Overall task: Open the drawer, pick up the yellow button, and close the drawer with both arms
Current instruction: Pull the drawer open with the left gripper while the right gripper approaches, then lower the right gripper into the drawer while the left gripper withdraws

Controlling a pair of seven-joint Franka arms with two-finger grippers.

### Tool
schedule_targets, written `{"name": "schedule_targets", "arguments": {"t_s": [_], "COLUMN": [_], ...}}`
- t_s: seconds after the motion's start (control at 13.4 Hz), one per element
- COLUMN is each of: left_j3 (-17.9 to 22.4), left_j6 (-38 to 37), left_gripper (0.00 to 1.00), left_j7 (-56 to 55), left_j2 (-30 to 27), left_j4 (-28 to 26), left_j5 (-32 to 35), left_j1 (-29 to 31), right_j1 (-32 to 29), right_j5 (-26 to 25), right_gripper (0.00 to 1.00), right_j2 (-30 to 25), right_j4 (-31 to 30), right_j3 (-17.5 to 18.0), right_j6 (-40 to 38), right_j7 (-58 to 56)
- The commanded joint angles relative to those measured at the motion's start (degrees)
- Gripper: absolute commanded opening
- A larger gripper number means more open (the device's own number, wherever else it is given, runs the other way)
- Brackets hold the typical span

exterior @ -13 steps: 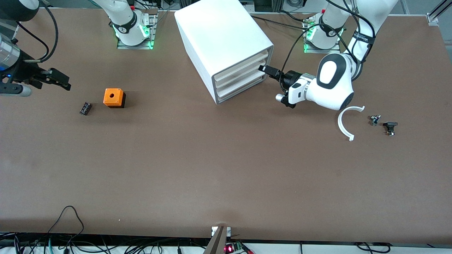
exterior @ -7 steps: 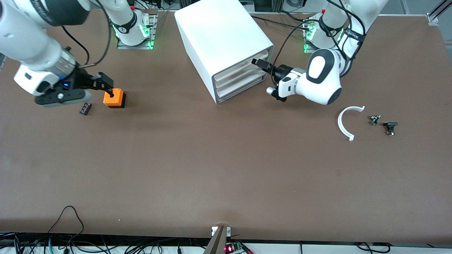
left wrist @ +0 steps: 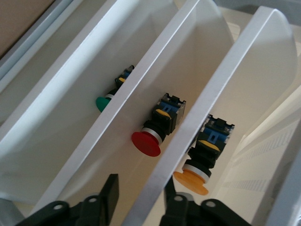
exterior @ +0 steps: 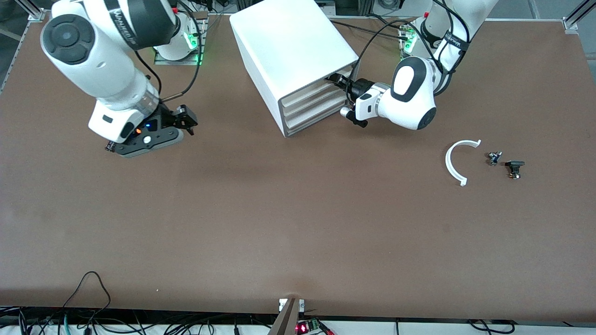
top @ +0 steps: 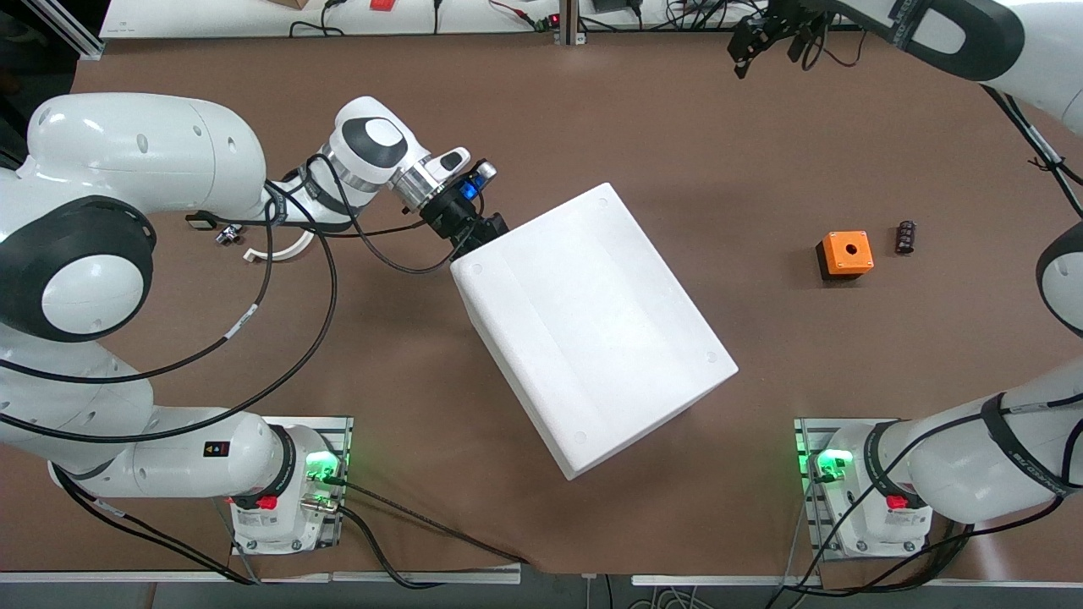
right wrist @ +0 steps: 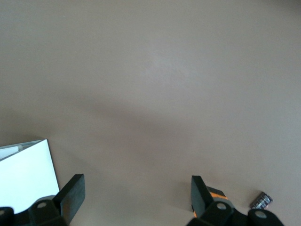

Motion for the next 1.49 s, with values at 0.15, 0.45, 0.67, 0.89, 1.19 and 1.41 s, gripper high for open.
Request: {"name": "schedule_targets", "arguments": {"t_s": [0.15, 0.45, 0.67, 0.89, 1.19, 1.41], "left_j3": [8.6, 9.7, 10.7, 10.7, 14.3, 18.0], "left_j6": [6.4, 8.7, 8.4, 8.7, 11.1, 11.8], "left_gripper": [0.00, 0.00, 0.99, 1.00, 1.00, 1.00], "left_j7": [1.1, 0.8, 0.8, 0.7, 0.5, 0.6], "left_j2": [-1.7, -1.8, -2.1, -4.3, -10.0, -13.7], "left_j4": [2.8, 6.6, 7.1, 6.9, 7.3, 9.5], "left_j5": [12.8, 13.1, 13.3, 13.7, 19.0, 27.7], "left_j1": [1.7, 2.7, 2.9, 3.0, 6.8, 7.2], "right_j1": [1.1, 3.9, 7.4, 9.9, 14.6, 17.0], "right_j5": [1.1, 1.0, 0.9, 0.9, 0.9, 0.4], "right_gripper": [1.00, 1.00, 1.00, 1.00, 1.00, 1.00], "right_j2": [0.8, 1.8, 2.6, 7.8, 16.6, 17.4], "right_j4": [1.6, 1.8, 2.6, 11.1, 23.6, 24.6], "right_j3": [-0.7, 0.0, 1.1, 5.6, 8.2, 10.5], "right_j6": [0.3, 1.9, 3.3, 3.5, 3.4, 4.2], "right_j7": [-0.7, -0.6, -0.8, -1.0, -9.6, -14.5]}}
